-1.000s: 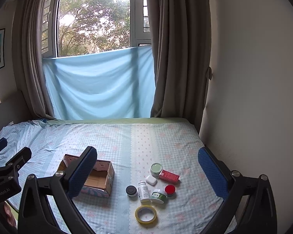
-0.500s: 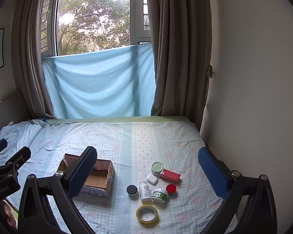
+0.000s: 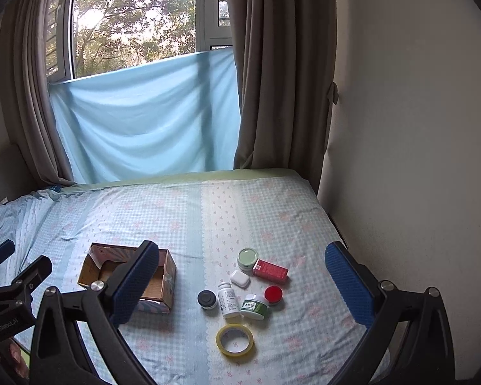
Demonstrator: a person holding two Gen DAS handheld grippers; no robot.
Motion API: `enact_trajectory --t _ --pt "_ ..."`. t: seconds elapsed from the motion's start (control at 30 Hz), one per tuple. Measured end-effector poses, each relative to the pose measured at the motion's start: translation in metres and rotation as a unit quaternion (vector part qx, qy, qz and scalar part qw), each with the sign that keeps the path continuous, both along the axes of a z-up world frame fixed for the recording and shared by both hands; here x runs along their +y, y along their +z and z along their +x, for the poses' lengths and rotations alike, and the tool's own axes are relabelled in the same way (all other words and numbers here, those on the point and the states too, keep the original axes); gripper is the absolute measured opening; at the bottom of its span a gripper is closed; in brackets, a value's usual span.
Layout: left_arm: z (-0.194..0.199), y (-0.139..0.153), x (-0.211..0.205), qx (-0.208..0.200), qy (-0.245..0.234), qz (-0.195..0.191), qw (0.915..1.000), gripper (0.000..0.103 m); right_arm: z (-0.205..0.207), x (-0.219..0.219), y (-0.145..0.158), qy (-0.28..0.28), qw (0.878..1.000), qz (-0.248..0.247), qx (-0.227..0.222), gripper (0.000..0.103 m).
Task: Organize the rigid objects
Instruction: 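Grasp the black-lidded jar with the left tool while the right tool grasps the red box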
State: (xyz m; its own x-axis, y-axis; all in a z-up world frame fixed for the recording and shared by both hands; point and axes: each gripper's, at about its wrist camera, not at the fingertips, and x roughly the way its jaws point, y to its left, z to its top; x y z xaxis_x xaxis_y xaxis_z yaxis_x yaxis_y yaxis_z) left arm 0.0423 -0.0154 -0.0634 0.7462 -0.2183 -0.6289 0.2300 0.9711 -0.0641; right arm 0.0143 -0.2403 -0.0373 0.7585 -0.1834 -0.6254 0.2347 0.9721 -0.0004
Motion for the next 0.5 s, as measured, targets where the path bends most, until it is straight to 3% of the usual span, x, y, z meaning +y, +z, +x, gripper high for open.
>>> enact_trajectory --t 0.23,0.4,0.5 --pt "0.024 -0.061 -0.044 0.067 -0.02 -0.007 0.9975 0.103 0.026 -0.048 -0.042 0.014 0.999 -0.02 0.038 0.103" --pt "0.051 -0.117 -0.077 0.12 -0.013 0.004 0.9926 0.103 0.066 -0.086 -0.084 0.066 0.996 -0.034 0.055 0.103" --pt "0.07 -0.159 -0.098 0.147 -0.004 0.025 0.9888 0.103 0.097 -0.106 -0.119 0.097 0.99 -0.047 0.087 0.103"
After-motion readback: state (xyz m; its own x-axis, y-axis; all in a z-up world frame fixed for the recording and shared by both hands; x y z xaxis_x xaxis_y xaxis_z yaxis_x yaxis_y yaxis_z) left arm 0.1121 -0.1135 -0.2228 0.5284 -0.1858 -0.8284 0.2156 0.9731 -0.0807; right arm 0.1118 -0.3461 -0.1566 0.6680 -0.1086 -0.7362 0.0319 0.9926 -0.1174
